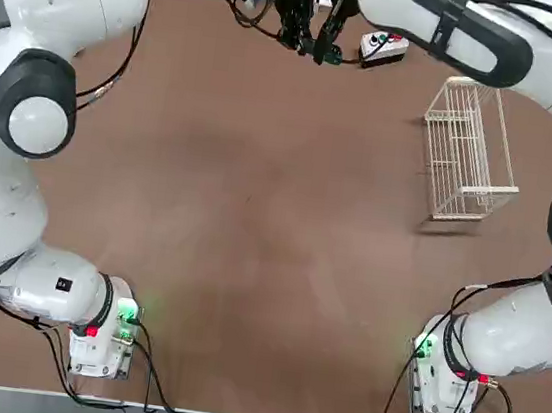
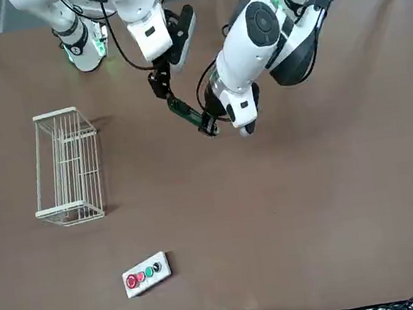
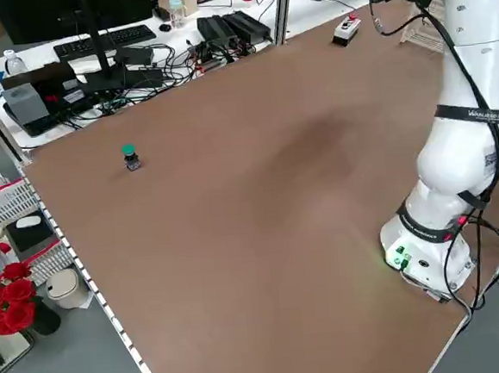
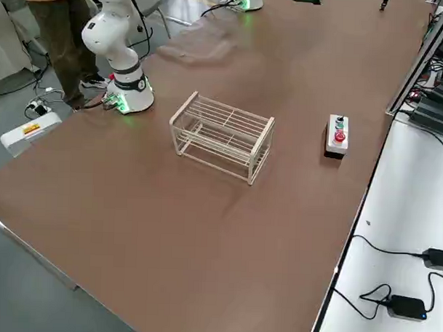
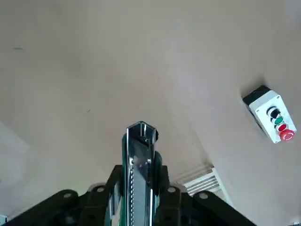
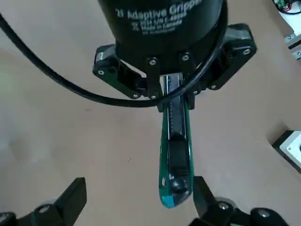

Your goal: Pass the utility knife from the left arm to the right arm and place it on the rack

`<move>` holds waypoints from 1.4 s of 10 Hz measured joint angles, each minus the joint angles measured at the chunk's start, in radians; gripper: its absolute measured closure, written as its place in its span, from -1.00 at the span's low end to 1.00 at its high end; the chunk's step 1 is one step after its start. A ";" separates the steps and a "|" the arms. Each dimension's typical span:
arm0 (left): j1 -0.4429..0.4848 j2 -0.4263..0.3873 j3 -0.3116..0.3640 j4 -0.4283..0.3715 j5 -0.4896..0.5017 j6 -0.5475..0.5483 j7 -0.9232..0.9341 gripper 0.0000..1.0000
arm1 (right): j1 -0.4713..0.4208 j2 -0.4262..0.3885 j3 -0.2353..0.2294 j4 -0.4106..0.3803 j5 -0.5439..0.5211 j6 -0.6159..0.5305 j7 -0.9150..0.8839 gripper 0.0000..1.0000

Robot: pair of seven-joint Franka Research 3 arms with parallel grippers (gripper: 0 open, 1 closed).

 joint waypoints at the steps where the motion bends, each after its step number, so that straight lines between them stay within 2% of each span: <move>1: 0.012 0.000 -0.006 0.001 -0.038 -0.001 0.020 0.31 | 0.000 0.005 0.000 -0.012 -0.013 0.015 0.007 -1.00; 5: 0.043 0.000 -0.013 0.028 -0.132 -0.110 0.125 0.31 | -0.002 0.020 -0.002 -0.037 -0.047 0.042 0.014 -1.00; 14: 0.051 0.000 -0.015 0.033 -0.138 -0.117 0.130 0.31 | 0.024 0.020 0.005 -0.037 -0.049 0.044 0.034 -0.95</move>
